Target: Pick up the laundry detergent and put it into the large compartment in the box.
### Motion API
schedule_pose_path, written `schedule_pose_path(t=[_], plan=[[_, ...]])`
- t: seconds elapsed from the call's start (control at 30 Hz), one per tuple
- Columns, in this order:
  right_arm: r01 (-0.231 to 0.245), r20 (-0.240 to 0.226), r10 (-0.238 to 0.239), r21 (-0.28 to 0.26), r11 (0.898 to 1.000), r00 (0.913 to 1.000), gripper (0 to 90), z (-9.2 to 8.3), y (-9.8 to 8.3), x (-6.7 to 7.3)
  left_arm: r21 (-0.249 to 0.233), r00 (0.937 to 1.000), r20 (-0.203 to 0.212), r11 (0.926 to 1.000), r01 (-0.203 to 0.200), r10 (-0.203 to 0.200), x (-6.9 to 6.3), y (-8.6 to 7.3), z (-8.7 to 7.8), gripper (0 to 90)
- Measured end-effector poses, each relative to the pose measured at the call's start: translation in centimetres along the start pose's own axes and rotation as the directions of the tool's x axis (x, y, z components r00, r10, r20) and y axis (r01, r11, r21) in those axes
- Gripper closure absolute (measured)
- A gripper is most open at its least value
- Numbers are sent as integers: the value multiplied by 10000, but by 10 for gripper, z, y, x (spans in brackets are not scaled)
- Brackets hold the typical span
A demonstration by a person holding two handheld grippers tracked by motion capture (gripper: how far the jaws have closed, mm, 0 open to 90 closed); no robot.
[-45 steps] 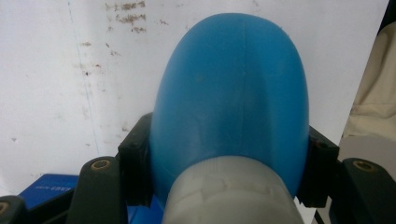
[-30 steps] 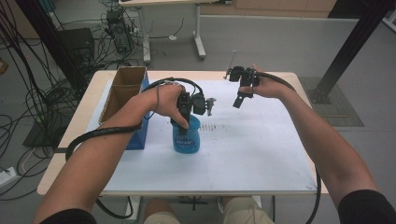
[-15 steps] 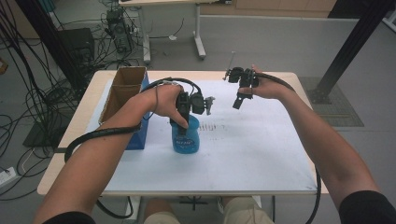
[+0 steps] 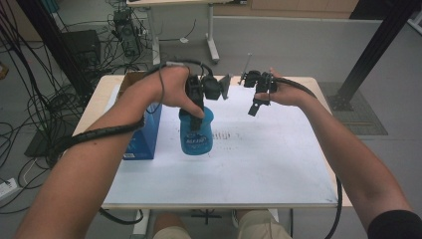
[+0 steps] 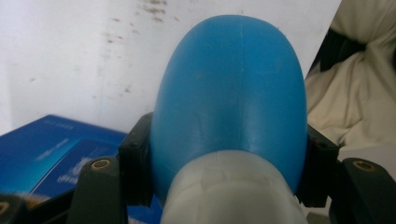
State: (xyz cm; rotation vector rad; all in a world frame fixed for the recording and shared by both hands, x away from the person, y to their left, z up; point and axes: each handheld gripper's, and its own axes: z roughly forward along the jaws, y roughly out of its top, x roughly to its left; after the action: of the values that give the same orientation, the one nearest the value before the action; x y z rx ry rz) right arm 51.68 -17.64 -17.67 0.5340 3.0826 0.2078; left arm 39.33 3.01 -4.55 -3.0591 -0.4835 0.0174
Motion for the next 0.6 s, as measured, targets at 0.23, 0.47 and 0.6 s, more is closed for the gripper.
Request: schedule_pose_path(t=[0.23,0.47,0.6], plan=[[13,216,-10,-152,9999,9998,73,-8,-3,7,-413,9686,-160,9680,2474,-2482,6,-13,-84,374],[-425,220,430,-221,9989,9988,77,-16,-5,8,-1006,8666,-484,8657,4904,-4966,17,-40,-155,374],[-661,258,665,-171,9977,9975,77,-21,-3,9,-1283,7722,-422,7699,6252,-6340,30,-64,-180,374]])
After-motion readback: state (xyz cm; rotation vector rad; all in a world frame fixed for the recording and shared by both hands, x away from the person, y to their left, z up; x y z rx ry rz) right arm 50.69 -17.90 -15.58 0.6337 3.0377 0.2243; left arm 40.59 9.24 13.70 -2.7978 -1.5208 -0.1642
